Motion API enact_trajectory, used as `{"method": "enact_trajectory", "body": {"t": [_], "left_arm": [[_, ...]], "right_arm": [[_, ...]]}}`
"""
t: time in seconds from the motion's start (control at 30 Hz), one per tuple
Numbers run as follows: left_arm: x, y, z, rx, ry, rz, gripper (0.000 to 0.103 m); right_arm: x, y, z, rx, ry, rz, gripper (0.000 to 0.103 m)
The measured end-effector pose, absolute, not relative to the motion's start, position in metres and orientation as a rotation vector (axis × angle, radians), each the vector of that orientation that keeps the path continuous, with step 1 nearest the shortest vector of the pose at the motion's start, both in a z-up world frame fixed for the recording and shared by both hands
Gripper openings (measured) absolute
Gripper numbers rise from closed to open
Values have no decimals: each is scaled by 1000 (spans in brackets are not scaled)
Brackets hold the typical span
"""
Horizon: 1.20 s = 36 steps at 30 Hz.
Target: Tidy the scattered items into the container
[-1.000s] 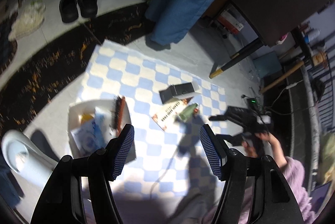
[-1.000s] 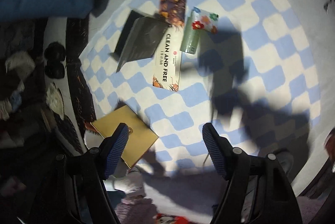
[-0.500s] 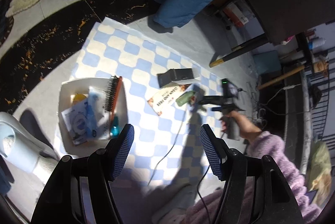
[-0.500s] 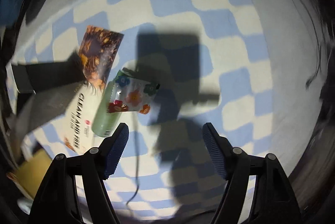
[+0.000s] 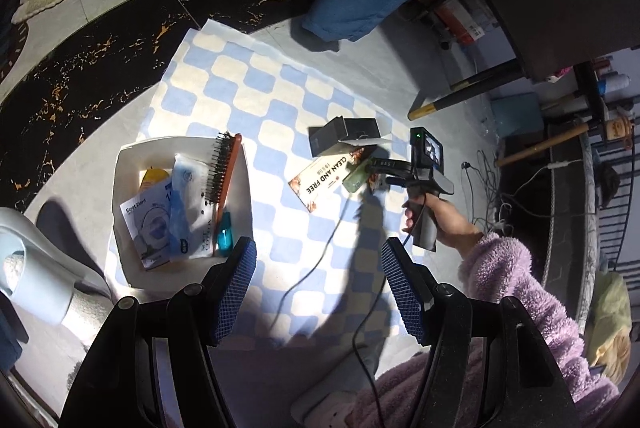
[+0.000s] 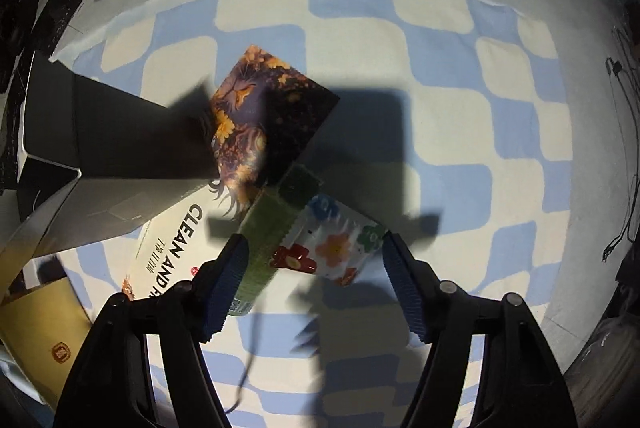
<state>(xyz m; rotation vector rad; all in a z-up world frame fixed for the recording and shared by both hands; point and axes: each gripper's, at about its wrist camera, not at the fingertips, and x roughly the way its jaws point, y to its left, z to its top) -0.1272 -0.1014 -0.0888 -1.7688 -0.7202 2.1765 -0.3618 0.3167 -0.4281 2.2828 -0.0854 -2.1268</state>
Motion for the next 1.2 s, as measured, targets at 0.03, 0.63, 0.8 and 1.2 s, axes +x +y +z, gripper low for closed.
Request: {"method": "enact_trajectory", "body": {"t": [0.03,0.63,0.8,1.2], "left_arm": [[-126,-102,-87,-1763,-724,2180,64],[-122,-111,-97,-1777,-844,2139,64],[-123,-104,-102,-1785,-854,2098,64],[-129,-94,-105,-1760,-914,2045,64]], "right_arm": [[-363,320,-429,2299,-139,-2112,59],[-384,309,-409,2184,686,-1925,59],[-393,318,-432,2299,574,-1902,59],[-422,332,-403,2280,453,-1938,8]]}}
